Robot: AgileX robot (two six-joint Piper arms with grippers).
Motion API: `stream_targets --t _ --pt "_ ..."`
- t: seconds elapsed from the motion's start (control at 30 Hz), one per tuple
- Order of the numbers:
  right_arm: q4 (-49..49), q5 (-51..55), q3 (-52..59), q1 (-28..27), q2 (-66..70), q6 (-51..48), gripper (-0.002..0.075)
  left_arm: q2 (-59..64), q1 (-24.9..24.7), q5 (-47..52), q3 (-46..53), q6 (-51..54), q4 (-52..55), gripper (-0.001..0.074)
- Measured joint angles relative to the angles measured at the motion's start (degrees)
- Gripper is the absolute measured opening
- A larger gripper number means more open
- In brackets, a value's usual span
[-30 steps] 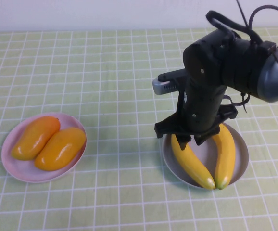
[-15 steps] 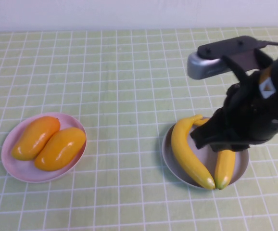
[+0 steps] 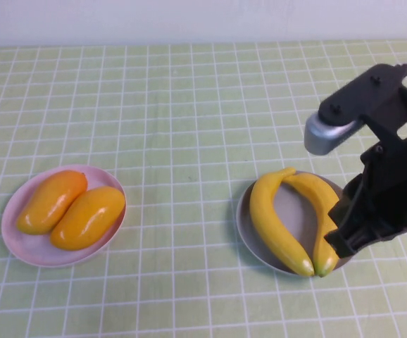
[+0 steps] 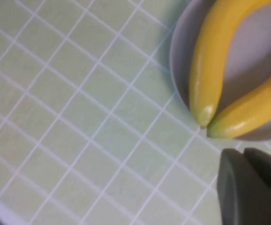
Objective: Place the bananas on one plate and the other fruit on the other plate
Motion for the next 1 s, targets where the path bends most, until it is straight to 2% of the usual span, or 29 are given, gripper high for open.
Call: stream_targets --t 0.17,0.43,0.57,0.77,1.0 --pt "1.4 -17.1 14.4 -6.1 -6.6 -6.1 -0.0015 0.0 0.0 0.0 0.0 0.0 0.0 0.0002" --pt "12.3 -46.8 42.8 -26.8 -23.1 -7.8 -0.0015 0.0 0.0 0.0 0.0 0.0 0.0 0.0002" --pt "14.3 -55.0 55.3 -33.9 -35.1 -7.9 -0.0015 0.0 0.0 0.0 0.0 0.0 0.0 0.0002" --pt "14.5 -59.0 66.8 -37.7 -53.8 -9.6 -0.0015 0.0 0.0 0.0 0.0 0.0 0.0 0.0002" --pt "14.5 -58.3 72.3 -38.3 -67.9 -9.9 -0.0015 0.0 0.0 0.0 0.0 0.0 0.0 0.0002"
